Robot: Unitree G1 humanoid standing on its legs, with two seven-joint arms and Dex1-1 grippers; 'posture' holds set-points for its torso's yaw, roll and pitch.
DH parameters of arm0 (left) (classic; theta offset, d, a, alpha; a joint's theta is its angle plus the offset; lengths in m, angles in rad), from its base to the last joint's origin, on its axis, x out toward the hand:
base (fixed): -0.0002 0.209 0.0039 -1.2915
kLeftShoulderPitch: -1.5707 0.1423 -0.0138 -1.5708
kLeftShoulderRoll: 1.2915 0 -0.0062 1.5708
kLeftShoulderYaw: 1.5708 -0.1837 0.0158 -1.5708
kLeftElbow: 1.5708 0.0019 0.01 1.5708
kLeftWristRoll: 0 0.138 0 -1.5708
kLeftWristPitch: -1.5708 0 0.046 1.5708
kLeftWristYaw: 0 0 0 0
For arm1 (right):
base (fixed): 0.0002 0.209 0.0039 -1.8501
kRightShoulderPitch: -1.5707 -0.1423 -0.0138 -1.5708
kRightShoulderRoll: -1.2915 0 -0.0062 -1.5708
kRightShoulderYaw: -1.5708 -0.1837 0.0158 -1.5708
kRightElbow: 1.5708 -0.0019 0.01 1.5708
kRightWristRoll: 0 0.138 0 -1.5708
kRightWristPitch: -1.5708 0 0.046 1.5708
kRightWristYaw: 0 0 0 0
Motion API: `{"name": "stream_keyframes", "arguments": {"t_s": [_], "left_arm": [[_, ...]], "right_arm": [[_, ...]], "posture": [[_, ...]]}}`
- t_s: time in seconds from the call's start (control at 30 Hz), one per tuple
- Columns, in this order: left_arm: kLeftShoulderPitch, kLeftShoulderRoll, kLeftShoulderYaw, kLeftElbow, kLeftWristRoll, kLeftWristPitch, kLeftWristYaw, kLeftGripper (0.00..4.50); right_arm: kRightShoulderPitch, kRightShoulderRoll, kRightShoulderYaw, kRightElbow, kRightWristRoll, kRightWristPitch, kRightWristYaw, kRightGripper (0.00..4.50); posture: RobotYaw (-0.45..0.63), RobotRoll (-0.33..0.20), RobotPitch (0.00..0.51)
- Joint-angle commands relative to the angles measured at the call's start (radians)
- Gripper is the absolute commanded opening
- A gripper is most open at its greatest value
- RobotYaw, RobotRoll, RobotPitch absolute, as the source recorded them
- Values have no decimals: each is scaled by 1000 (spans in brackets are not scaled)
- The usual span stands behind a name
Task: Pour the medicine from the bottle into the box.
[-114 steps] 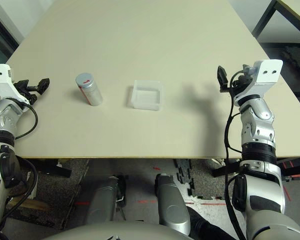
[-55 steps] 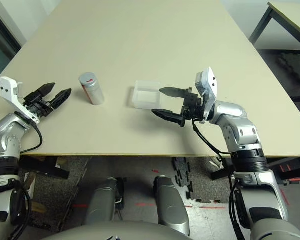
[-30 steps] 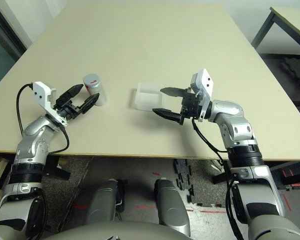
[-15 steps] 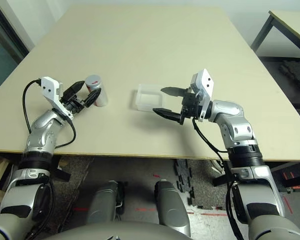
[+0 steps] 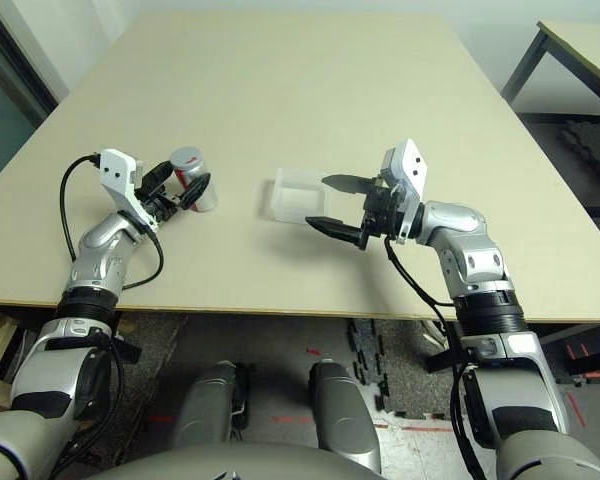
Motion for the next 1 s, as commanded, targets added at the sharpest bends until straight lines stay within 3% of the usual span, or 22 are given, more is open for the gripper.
{"name": "stream_keyframes", "arguments": {"t_s": [0.03,0.5,1.0], "left_arm": [[-21,-15,-10,49,19,-20,13,4447],[-16,-60,-2,62,40,-49,137,4447],[117,-173,-37,-164,107,-35,391,4447]], "right_arm": [[12,0,1,-28,3,11,-7,4500],[19,4,-1,-7,-5,-12,-13,4500],[7,23,7,48,-21,-61,-3,4500]], "posture": [[-126,0,105],[-138,0,106],[-131,0,106]]}}
